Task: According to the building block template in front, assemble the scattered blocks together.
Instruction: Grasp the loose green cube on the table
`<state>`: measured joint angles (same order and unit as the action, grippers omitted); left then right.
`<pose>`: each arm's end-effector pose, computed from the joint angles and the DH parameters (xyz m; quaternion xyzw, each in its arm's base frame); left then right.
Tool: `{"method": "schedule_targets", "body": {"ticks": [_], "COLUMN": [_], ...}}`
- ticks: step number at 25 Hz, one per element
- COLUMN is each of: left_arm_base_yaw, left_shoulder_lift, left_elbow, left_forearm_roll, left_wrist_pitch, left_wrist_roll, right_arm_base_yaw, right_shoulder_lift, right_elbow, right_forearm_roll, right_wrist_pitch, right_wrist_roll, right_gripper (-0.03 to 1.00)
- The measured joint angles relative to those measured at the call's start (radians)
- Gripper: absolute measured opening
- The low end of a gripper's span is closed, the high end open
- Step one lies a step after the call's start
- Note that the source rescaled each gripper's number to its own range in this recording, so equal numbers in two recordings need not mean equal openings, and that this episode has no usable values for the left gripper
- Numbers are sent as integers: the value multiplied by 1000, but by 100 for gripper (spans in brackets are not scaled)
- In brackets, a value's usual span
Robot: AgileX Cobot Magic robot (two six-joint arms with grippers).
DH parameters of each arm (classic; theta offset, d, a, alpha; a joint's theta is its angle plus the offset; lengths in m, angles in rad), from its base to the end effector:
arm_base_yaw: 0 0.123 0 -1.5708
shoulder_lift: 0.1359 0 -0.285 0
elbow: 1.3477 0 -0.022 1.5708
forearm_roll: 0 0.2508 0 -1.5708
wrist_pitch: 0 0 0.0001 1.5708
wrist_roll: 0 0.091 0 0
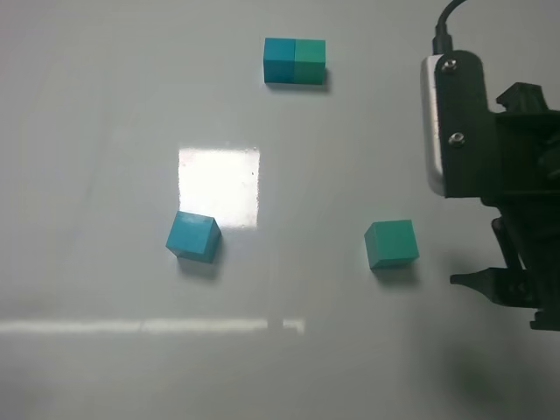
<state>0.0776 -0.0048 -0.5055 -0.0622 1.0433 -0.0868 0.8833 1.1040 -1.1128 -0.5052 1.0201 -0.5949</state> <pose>-0.0052 -0.0053 0.2803 -0.0683 0.8428 -0.0335 0.5329 0.1615 0.1375 0.3754 -0.6601 0.6406 -0.1968 0.3395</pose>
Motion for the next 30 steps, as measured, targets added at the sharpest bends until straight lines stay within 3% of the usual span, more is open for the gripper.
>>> {"method": "schedule_targets", "body": {"ticks": [9, 24, 26, 30], "left_arm_base_yaw": [0, 0, 0, 0], "left_shoulder_lift": [0, 0, 0, 0], "left_elbow": [0, 0, 0, 0], "left_forearm_roll": [0, 0, 0, 0], "left_wrist_pitch": [0, 0, 0, 0], "left_wrist_roll": [0, 0, 0, 0], "right_arm_base_yaw": [31, -17, -17, -35], "right_shoulder_lift": [147, 230, 239, 245], "right_elbow": [0, 0, 0, 0], "right_forearm_roll": [-65, -83, -82, -71], "right_wrist_pitch": [-116, -154, -154, -156], "right_wrist_roll": [-1, -23, -23, -23], "right_gripper": [96, 96, 91, 70]}}
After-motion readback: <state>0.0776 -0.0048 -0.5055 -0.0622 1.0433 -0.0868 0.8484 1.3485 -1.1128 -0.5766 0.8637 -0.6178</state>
